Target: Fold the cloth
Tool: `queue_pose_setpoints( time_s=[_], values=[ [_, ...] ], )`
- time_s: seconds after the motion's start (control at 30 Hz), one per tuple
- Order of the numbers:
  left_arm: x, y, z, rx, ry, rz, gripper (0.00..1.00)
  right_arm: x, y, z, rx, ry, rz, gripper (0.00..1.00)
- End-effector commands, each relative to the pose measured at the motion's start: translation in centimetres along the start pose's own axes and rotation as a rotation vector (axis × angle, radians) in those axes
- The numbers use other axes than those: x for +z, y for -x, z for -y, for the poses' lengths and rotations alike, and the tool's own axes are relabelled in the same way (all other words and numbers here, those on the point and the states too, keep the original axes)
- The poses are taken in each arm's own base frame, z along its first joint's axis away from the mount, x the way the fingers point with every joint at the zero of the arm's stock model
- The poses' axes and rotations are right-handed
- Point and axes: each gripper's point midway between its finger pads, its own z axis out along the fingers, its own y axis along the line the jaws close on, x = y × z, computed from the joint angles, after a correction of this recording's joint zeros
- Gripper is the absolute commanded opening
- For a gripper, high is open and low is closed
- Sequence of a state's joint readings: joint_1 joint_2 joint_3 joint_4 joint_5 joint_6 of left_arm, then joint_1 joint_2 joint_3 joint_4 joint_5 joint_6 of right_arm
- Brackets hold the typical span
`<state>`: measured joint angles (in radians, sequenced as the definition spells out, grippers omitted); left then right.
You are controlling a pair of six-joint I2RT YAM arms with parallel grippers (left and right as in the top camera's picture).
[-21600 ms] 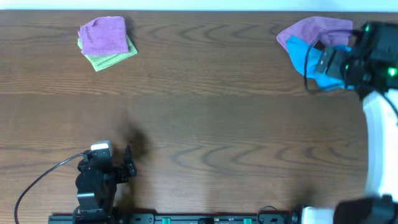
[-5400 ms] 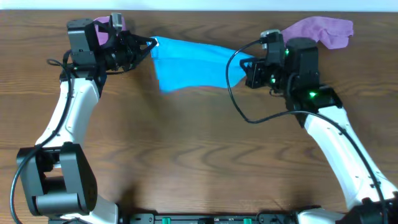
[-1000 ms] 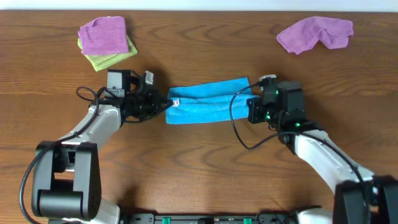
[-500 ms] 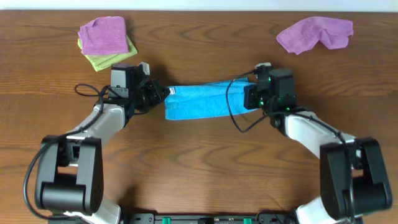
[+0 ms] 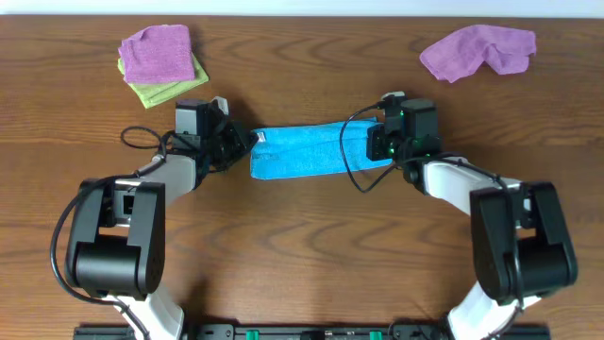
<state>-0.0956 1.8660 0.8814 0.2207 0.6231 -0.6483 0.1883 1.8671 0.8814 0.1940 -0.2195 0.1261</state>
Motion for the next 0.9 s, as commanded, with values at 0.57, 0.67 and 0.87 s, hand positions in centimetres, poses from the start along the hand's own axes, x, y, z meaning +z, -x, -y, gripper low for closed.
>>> queue_pose_setpoints(
  time_s=[0.57, 0.67, 0.87],
  values=[
    [-0.2, 2.0, -0.3, 0.047, 0.043, 0.068, 0.42, -0.1, 1.1, 1.0, -0.001, -0.035, 0.028, 0.52],
    [-0.8, 2.9, 0.6, 0.084, 0.016, 0.076, 0.52, -1.1, 1.9, 0.6, 0.023, -0.032, 0.041, 0.58],
    [-3.7, 4.5, 2.4, 0.13, 0.034, 0.082, 0.66, -4.4, 3.0, -0.3, 0.085, -0.031, 0.036, 0.84]
  ],
)
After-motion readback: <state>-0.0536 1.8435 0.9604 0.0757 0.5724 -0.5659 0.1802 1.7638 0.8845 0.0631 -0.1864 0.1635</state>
